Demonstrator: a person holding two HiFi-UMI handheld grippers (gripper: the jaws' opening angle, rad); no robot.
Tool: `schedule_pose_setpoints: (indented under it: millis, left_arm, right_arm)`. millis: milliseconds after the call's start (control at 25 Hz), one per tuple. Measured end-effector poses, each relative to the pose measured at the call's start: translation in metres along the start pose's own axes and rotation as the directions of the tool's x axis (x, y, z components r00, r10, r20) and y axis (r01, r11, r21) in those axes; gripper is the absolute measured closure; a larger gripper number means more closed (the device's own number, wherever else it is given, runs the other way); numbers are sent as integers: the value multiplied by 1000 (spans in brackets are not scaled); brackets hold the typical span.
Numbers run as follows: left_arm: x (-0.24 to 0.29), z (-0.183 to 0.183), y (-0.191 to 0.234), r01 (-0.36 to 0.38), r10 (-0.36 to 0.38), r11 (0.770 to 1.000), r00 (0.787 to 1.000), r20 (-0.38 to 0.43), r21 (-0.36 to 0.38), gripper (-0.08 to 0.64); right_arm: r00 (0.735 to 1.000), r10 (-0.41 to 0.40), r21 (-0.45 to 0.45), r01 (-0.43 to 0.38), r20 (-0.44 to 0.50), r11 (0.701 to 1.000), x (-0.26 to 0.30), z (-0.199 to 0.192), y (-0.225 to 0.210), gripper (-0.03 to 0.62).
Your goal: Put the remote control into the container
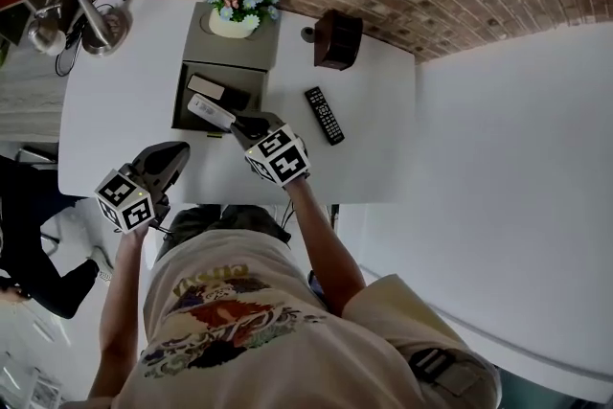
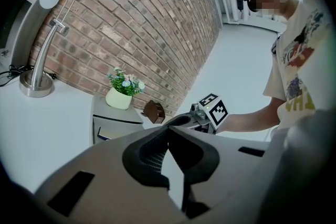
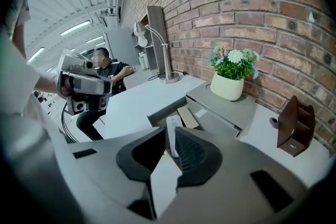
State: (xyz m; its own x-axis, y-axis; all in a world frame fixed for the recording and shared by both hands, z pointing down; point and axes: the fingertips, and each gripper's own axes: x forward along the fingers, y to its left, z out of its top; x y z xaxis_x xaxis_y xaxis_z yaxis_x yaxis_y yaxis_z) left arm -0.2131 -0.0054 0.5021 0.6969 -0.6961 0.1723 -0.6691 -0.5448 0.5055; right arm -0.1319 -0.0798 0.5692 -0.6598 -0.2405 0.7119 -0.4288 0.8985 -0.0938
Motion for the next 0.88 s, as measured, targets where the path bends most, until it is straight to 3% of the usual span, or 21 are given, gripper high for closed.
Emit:
schedule_pose_setpoints:
  millis: [240,720,880]
  left_arm:
    - [7,5,-10,18,-18,1000,1000,-6,17,555]
    - [48,21,-41,77,-75,994,997,-27,80,555]
    - [59,21,-57,138,-136,988,990,-40,66,555]
  right_arm:
    - [999,9,25,-10,40,1000,-27,2,7,561]
    - [991,-18,52,11,136,999,-75,14,15,563]
    - [987,-22,50,14,158,999,-82,13,16,561]
